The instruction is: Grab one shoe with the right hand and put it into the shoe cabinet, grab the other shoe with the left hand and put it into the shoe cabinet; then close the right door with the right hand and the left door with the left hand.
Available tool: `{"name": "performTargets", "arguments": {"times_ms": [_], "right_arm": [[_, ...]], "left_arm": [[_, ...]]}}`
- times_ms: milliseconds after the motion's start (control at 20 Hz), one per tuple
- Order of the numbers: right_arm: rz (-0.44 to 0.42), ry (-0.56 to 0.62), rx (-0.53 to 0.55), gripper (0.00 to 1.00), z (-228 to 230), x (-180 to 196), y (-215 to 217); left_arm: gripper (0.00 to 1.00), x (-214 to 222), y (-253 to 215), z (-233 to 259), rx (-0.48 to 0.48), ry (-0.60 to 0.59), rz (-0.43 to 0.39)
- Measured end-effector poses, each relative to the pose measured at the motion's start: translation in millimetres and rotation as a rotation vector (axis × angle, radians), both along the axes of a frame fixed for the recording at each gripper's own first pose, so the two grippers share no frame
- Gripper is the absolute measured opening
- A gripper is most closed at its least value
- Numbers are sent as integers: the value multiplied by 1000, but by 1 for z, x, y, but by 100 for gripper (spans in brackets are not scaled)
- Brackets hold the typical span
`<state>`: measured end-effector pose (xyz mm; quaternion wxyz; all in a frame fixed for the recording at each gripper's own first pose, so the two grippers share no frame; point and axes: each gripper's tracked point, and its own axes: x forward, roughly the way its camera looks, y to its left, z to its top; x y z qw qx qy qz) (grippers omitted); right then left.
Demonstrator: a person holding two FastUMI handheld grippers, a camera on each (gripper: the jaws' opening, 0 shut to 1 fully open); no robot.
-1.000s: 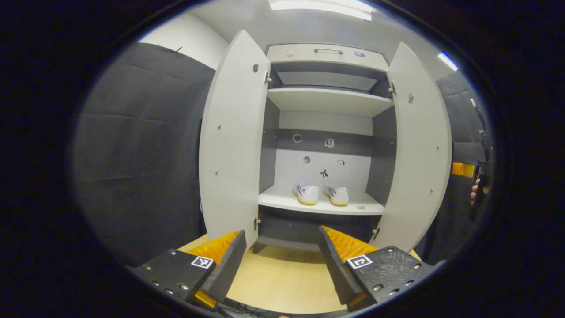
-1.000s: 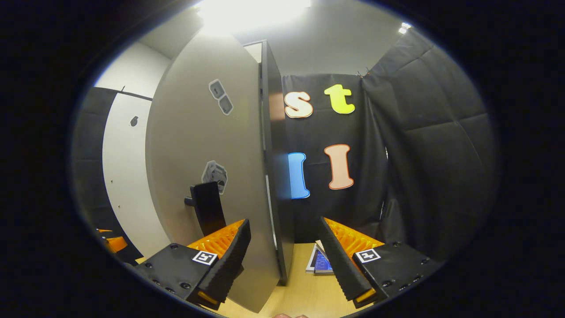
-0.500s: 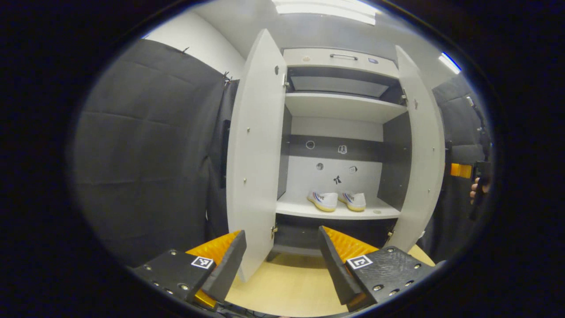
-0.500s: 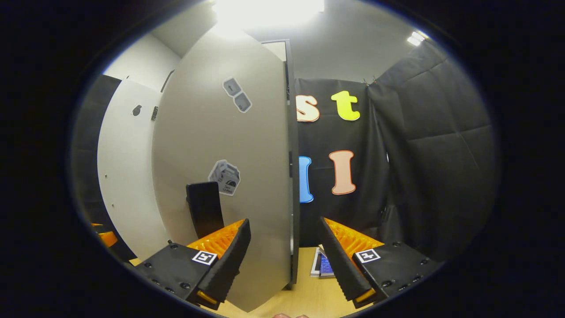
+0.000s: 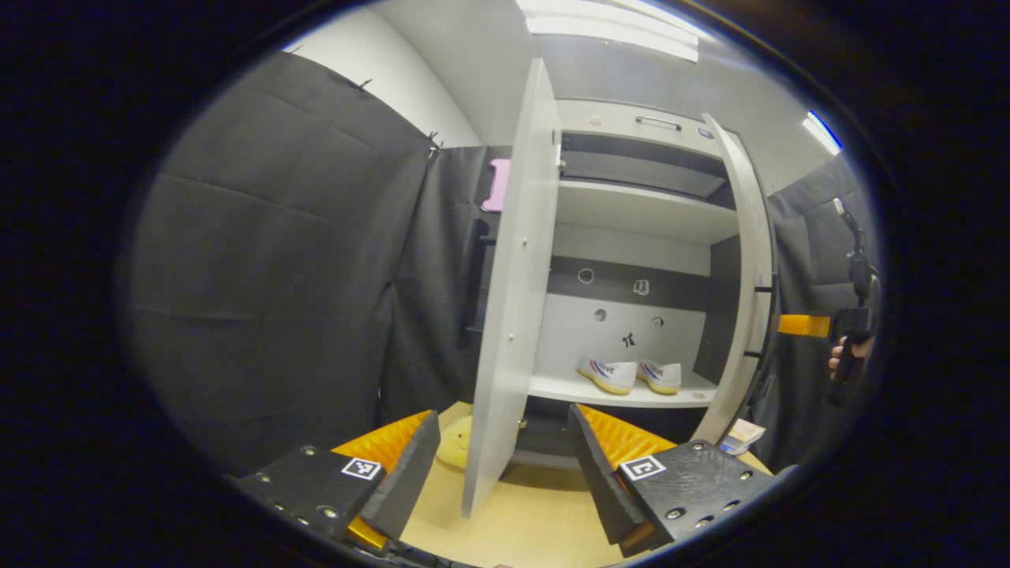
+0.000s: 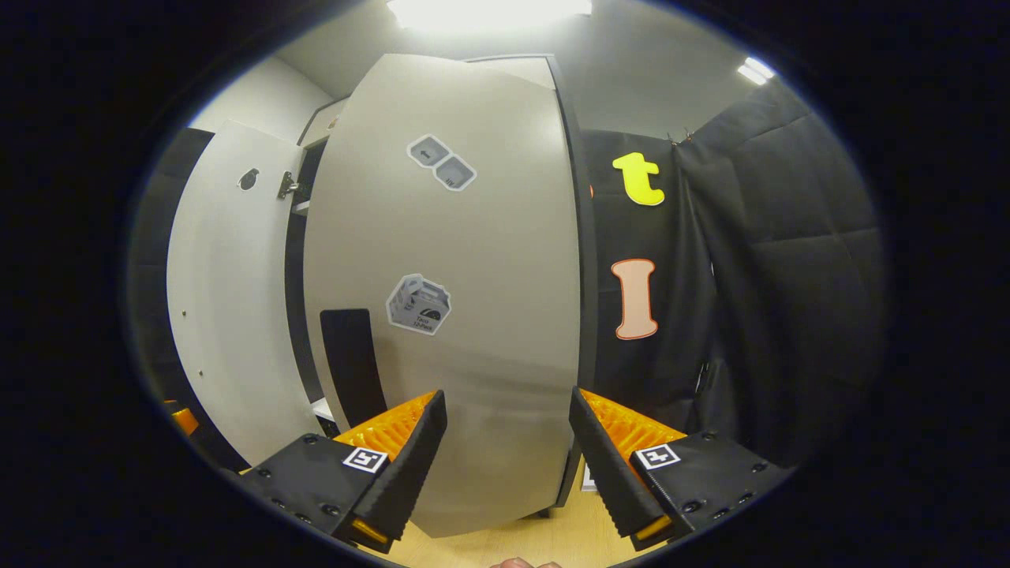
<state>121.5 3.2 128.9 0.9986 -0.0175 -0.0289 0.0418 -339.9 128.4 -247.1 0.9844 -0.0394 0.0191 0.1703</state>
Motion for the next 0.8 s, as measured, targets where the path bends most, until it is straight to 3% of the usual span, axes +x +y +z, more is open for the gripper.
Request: {"name": "performTargets", "arguments": {"times_ms": [400, 500, 800], "right_arm": [[-77, 53, 7, 98, -35, -12, -18], [-69, 84, 36, 98, -49, -14, -13], [-98, 76, 95, 98, -65, -27, -12]], "left_arm": [[89, 2, 113, 34, 47, -67, 119], [89, 13, 132, 42, 51, -65, 103], [89, 59, 158, 64, 36, -51, -46]]}}
